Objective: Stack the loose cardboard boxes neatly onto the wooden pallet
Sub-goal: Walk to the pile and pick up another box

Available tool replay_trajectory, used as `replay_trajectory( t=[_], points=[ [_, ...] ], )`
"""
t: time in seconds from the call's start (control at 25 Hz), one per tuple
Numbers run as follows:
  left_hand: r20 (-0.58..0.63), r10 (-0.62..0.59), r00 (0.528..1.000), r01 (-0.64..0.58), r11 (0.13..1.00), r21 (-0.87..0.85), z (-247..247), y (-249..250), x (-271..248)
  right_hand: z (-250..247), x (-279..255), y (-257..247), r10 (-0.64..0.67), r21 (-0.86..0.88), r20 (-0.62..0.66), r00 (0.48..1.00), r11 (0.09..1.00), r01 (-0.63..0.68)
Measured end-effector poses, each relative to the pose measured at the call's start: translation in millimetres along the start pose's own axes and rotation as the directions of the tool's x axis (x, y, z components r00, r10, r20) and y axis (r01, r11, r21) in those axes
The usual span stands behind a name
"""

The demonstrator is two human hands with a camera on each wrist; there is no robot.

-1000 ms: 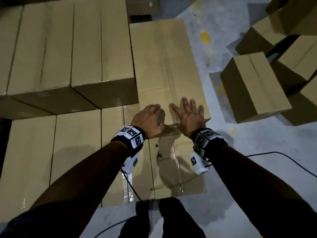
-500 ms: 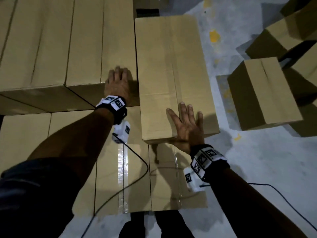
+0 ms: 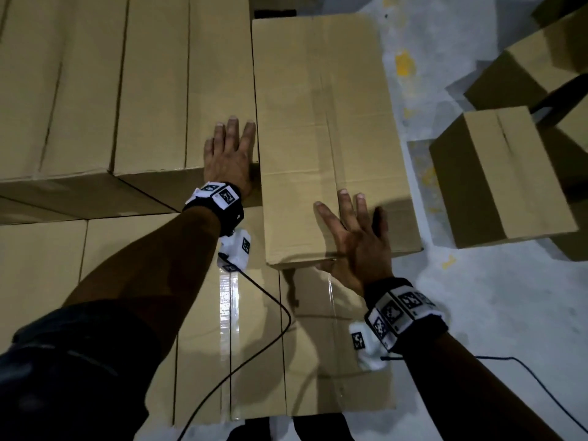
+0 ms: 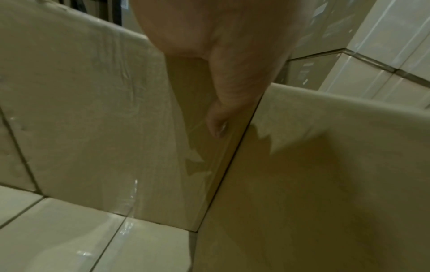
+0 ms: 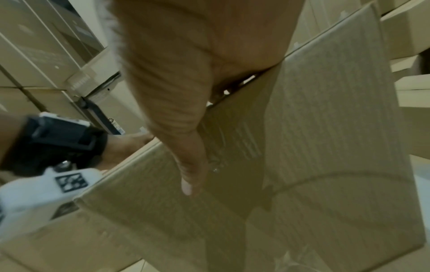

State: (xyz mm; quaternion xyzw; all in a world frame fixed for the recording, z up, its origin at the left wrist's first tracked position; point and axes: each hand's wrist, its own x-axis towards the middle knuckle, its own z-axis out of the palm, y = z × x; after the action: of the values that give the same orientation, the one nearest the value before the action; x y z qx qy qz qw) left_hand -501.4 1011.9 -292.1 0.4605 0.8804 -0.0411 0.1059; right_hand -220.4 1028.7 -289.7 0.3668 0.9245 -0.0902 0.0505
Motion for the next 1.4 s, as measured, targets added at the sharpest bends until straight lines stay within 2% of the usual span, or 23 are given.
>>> replay_trajectory(
  t=[0.2, 0.52, 0.76, 0.88, 1.24, 1.4],
  points=[
    [-0.020, -0.005, 1.000, 0.005, 1.000, 0.012, 5.4, -0.9, 1.4, -11.1, 35.3, 2.8, -0.005, 0.019, -0.018, 1.000, 1.000, 0.006],
    [-0.084, -0.006, 0.996, 0.005, 1.000, -0.015, 11.6, 0.3, 0.9, -31.6, 97.1, 8.8, -0.001, 0.035, 0.070, 0.998, 0.999, -0.001],
    [-0.038, -0.009, 0.999, 0.008, 1.000, -0.020, 6.3, 4.7, -1.8, -48.7, 148.6, 12.1, 0.027, -0.006, 0.195, 0.980, 1.000, -0.026],
    [-0.034, -0.011, 0.999, 0.011, 1.000, -0.009, 4.4, 4.3, -2.1, -52.6, 160.6, 12.7, 0.031, 0.006, 0.190, 0.981, 0.999, -0.033],
    [0.119, 0.033, 0.992, -0.030, 0.999, -0.028, -6.2, -0.7, -2.3, -59.5, 180.1, 14.5, 0.029, 0.004, 0.194, 0.981, 1.000, -0.030],
    [0.070, 0.039, 0.997, -0.036, 0.999, -0.039, -3.0, 0.5, -1.3, -61.4, 185.2, 14.7, 0.033, 0.000, 0.192, 0.981, 0.999, -0.034]
  ],
)
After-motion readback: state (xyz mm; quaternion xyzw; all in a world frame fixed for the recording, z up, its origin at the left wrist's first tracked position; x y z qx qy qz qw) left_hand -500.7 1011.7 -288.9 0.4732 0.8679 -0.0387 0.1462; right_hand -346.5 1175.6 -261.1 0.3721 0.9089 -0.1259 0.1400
